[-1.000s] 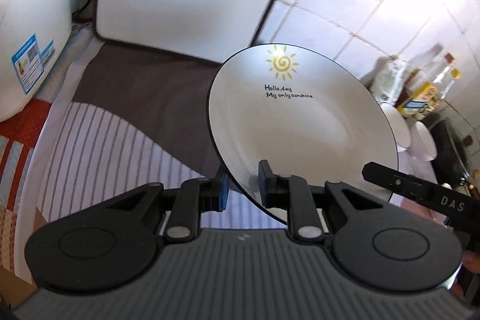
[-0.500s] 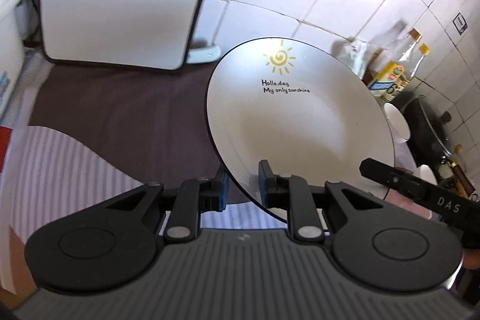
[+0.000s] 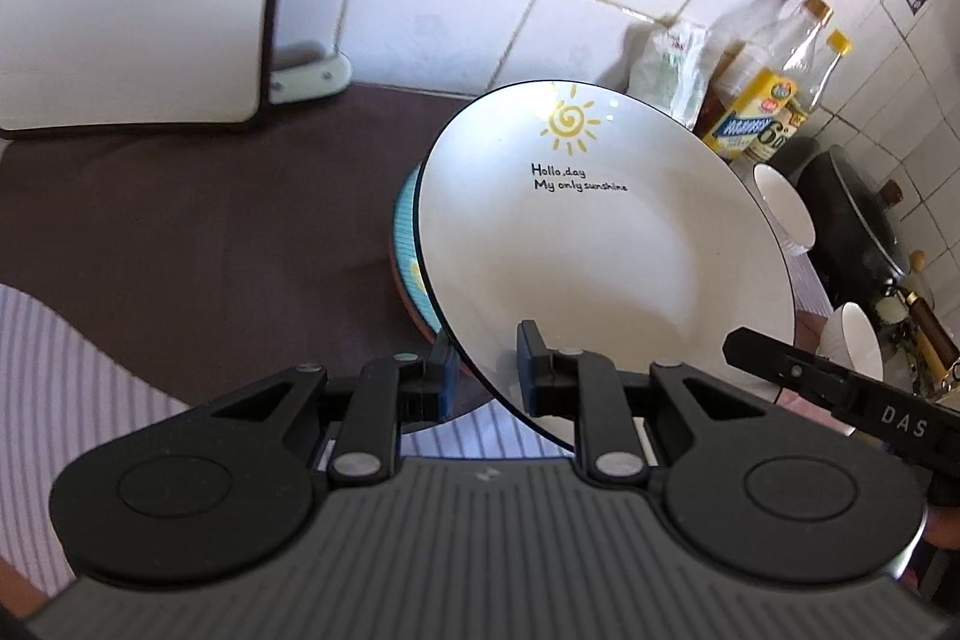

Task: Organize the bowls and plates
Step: 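Lift the sun plate and carry it over the Egg plate stack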

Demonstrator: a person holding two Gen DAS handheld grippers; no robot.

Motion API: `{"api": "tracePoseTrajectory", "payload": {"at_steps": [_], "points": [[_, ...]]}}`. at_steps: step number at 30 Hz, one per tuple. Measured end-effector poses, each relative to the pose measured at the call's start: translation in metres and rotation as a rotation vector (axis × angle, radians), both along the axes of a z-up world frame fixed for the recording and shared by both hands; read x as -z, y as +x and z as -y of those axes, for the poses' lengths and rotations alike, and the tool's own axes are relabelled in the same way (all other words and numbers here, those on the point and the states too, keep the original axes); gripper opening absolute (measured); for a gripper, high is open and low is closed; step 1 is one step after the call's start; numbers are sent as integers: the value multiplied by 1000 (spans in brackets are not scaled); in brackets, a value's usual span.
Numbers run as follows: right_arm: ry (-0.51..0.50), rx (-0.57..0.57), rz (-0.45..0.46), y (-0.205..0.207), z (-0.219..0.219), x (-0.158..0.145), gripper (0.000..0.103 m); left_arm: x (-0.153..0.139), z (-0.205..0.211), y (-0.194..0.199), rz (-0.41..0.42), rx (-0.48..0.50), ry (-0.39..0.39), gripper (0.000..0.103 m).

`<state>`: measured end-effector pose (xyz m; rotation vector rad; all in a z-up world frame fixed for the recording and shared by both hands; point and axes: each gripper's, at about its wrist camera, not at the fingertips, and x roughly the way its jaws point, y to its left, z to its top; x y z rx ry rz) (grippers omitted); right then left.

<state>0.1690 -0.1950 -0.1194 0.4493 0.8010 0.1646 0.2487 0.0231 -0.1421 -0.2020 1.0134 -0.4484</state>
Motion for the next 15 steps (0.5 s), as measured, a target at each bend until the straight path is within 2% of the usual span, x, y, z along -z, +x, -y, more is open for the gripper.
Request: {"api": "tracePoseTrajectory", "payload": {"at_steps": [7,10,15], "points": [[-10,34,-56,10,13,19,27,19,16,13,-43,0,24,18],[31,50,-73,14,18,27,28,20,23,16,-70,-6,61,18],[11,40,-112,19,13,34,28,22,28,20,-86,-10,104,18]]}}
